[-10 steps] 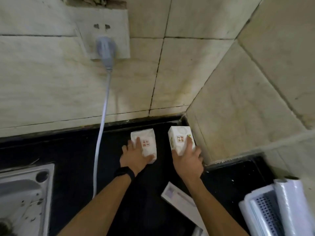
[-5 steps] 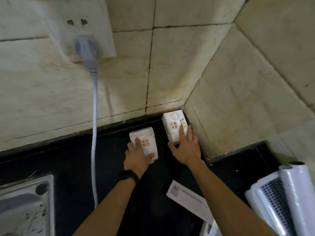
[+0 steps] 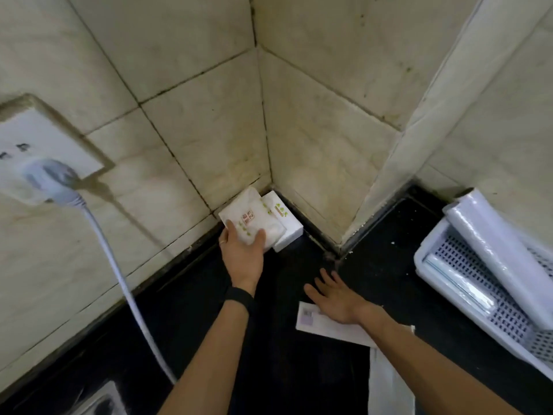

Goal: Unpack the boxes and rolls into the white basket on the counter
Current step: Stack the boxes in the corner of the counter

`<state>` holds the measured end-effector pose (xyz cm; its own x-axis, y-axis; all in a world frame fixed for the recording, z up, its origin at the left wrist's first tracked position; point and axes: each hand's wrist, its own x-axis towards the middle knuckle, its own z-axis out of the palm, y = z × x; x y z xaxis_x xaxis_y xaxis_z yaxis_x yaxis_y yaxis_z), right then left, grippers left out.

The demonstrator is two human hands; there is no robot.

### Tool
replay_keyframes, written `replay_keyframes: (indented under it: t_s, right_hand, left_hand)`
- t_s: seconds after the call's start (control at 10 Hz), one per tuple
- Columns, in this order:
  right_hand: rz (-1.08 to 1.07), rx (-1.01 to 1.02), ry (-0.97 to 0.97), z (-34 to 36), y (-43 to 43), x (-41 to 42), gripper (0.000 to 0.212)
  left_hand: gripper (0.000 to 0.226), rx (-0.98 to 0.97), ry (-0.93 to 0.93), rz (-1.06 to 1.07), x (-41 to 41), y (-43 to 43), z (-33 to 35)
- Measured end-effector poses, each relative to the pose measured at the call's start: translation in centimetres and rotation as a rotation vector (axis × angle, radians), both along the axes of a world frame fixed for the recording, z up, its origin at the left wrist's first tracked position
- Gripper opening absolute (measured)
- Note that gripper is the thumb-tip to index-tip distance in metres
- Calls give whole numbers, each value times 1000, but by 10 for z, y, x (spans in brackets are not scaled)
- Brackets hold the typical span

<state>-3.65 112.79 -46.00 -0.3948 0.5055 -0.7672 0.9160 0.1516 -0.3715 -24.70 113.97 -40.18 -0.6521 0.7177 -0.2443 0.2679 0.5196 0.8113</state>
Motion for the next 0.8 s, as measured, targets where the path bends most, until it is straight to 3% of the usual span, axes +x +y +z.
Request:
replay_keyframes:
  t_s: [0.1,0.2,0.3,0.6,0.8]
  right_hand:
    - [-37,-34,36,-5,1,0,99]
    - [-66,-6,-9,-9,1,-3,115]
    - [-94,-26,-50,1,-2,-5,82]
    - [-69,-2,-79,5,-3,-5,78]
    - [-19,27,-103,9,-1,-2,73]
  left_hand:
    - [85,-37,21,-69,16,31,5]
    - [92,-219,19,-171,27,45,-9]
    - [98,-310,24,-211,34,44,-24]
    - [99,-275,-52,-238,29,49,-29]
    - [85,-234,-114,-323,14,38,-21]
